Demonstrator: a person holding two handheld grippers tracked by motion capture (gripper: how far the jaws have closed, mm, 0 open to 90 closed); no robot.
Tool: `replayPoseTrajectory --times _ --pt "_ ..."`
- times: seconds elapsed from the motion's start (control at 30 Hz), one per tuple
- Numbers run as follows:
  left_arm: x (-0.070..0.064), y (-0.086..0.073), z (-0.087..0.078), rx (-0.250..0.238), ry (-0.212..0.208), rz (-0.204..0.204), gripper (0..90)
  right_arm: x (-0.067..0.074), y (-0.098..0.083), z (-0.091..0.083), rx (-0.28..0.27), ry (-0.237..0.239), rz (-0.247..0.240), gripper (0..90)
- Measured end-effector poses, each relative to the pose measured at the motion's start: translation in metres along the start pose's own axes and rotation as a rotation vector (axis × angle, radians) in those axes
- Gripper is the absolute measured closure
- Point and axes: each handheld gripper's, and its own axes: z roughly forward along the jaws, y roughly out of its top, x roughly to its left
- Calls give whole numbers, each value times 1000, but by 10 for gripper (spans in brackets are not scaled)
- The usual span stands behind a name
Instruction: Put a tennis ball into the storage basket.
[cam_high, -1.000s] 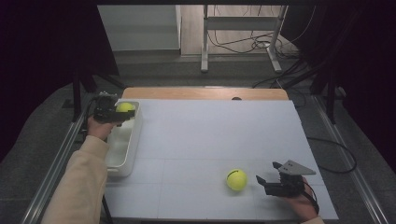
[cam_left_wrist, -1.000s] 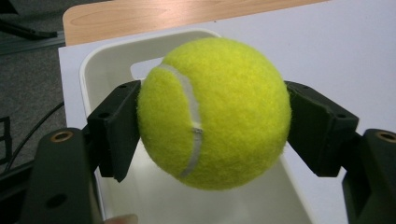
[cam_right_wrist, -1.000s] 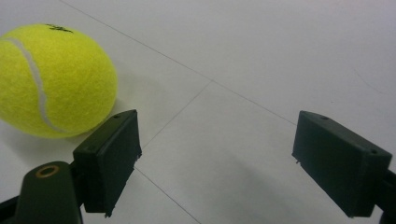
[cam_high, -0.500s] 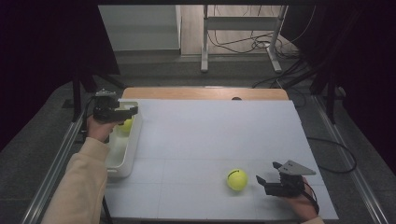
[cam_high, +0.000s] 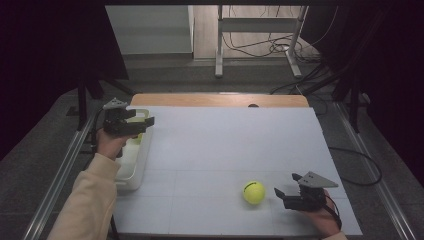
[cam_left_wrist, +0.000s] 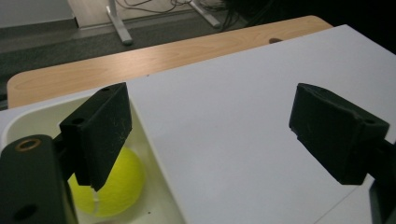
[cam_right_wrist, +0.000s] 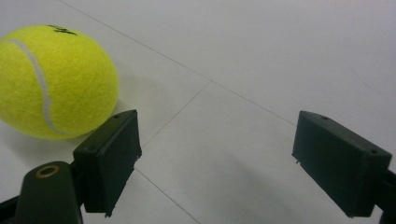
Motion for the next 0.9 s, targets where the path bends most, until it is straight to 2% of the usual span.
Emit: replayPoseTrajectory --times 0.27,0.3,0.37,0.5,0.53,0.57,0.6,0.8,0.9 --pt "-29 -3 -4 -37 -75 53 145 0 0 0 -3 -3 1 158" --pt "-29 -3 -4 -37 -75 53 145 0 0 0 -3 -3 1 158" --pt "-39 -6 -2 -36 -104 75 145 0 0 0 -1 -6 1 158" --pt "-53 -10 0 -37 -125 124 145 -1 0 -1 -4 -7 4 158" --pt "-53 -10 0 -37 -125 124 145 -1 0 -1 -4 -7 4 158" --pt "-58 -12 1 -41 -145 125 145 -1 0 -1 -4 -6 3 158" --pt "-58 -12 1 -41 -145 125 145 -1 0 -1 -5 -6 2 158" --pt "-72 -20 6 -34 -208 137 145 -2 0 -2 -14 -11 11 158" --pt "-76 -22 9 -31 -224 144 146 -2 0 -2 -14 -11 10 158"
